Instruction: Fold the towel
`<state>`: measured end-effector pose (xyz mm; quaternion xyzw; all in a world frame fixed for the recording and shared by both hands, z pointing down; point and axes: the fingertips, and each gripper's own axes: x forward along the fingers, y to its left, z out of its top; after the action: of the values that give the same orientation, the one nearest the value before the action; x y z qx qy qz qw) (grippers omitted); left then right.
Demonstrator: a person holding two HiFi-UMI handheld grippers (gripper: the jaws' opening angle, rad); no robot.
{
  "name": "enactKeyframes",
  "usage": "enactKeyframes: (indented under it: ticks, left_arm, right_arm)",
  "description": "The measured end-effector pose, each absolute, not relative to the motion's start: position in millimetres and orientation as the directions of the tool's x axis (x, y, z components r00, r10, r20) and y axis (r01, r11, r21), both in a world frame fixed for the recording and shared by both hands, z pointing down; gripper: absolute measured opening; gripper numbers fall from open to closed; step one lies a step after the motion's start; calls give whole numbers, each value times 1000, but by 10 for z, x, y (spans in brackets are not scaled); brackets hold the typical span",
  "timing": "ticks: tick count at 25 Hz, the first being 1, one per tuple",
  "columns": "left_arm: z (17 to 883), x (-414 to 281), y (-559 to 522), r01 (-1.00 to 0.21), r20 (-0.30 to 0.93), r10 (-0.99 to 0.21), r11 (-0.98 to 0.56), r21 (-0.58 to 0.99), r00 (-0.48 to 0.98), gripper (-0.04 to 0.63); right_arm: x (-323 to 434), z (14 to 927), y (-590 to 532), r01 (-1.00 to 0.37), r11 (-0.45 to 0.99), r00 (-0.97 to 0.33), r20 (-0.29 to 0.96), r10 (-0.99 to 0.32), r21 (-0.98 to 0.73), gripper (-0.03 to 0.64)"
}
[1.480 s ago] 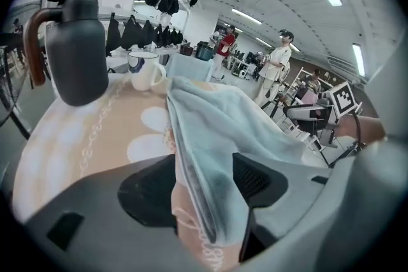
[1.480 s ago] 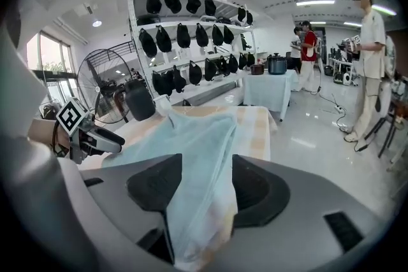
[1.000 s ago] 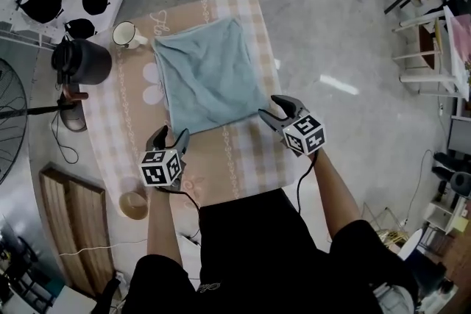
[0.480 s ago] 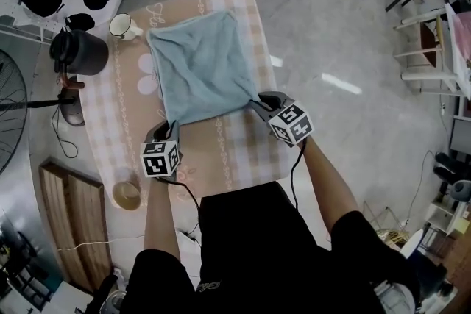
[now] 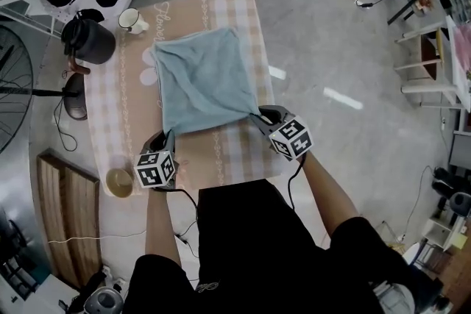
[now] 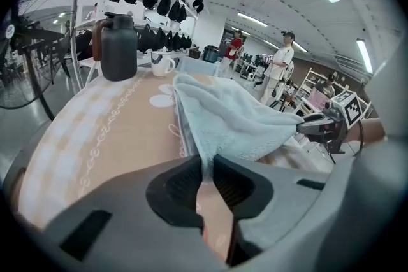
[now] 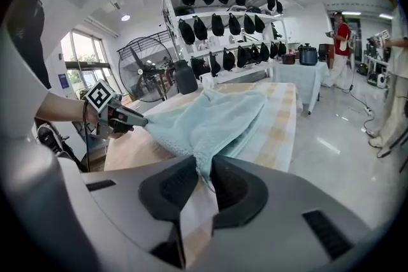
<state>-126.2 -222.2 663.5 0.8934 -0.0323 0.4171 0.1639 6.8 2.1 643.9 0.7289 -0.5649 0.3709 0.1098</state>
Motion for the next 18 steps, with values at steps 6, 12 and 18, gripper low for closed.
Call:
enactKeyframes:
  ticks: [6,12,18]
  left_arm:
    - [6612,-1644,-2003,-221,763,52,-942,251,644,60]
    - [6596,-1974,-1789,-251,775,30,-937,241,631,60]
    - [6442,-2191,-1702,-280,777,16,-928,245,629,60]
  right_arm:
    - [-275,6431,208,-921,-300,60,669,-741,-250,64]
    - [-570,6408,390,-923,-273,27,664,-747,-270,64]
    - [-798,6326,510,-912,-261,-11,655,-756,-317,64]
